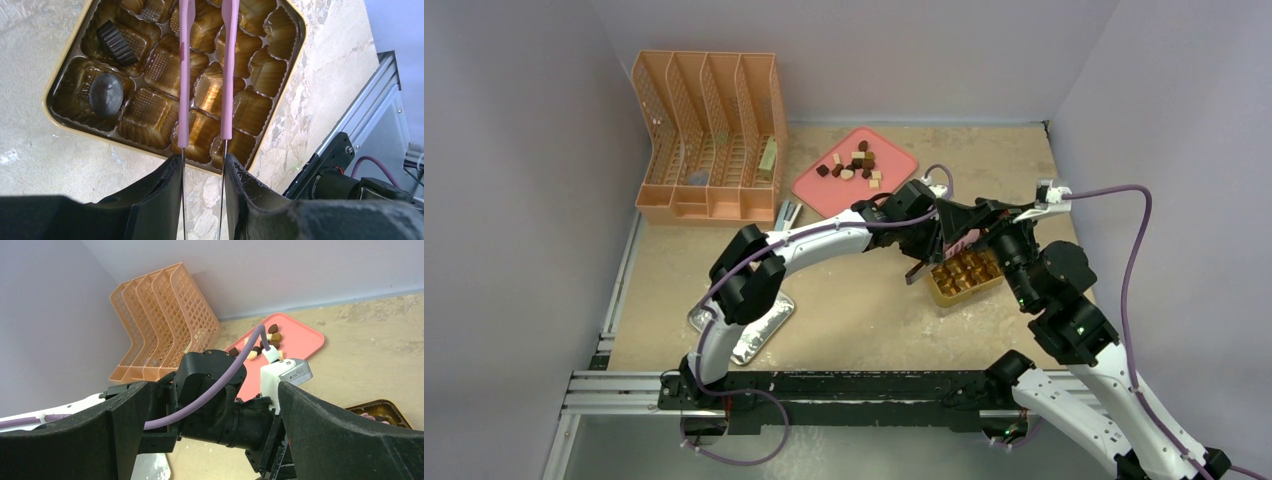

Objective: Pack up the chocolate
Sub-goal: Place the fake chocolate in the packing box.

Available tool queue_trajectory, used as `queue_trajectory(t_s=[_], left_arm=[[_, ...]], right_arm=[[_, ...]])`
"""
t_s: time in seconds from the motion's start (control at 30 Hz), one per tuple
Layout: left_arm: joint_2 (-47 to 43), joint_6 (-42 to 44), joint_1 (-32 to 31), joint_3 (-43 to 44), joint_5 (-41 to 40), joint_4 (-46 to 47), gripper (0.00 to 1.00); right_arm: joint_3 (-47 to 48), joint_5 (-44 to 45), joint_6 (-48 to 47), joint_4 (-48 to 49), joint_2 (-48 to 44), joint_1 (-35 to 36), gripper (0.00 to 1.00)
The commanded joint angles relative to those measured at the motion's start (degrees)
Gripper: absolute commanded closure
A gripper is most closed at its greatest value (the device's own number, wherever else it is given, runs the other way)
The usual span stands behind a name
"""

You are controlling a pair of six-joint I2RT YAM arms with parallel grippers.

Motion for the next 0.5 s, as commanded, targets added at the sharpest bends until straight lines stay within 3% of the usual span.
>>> queue_trajectory(t_s=[0.0, 0.47], left_arm=[[-4.6, 1.5, 0.0, 2.6, -4.0, -0.4, 0.67], [-11.8, 0.9, 3.8, -1.3, -12.2, -2.4, 0.69]], right_arm=[[1.7, -0.8, -0.5, 2.1, -0.3, -0.1, 0.01], [1.7, -1.0, -0.6, 2.1, 0.0, -0.1, 0.01]])
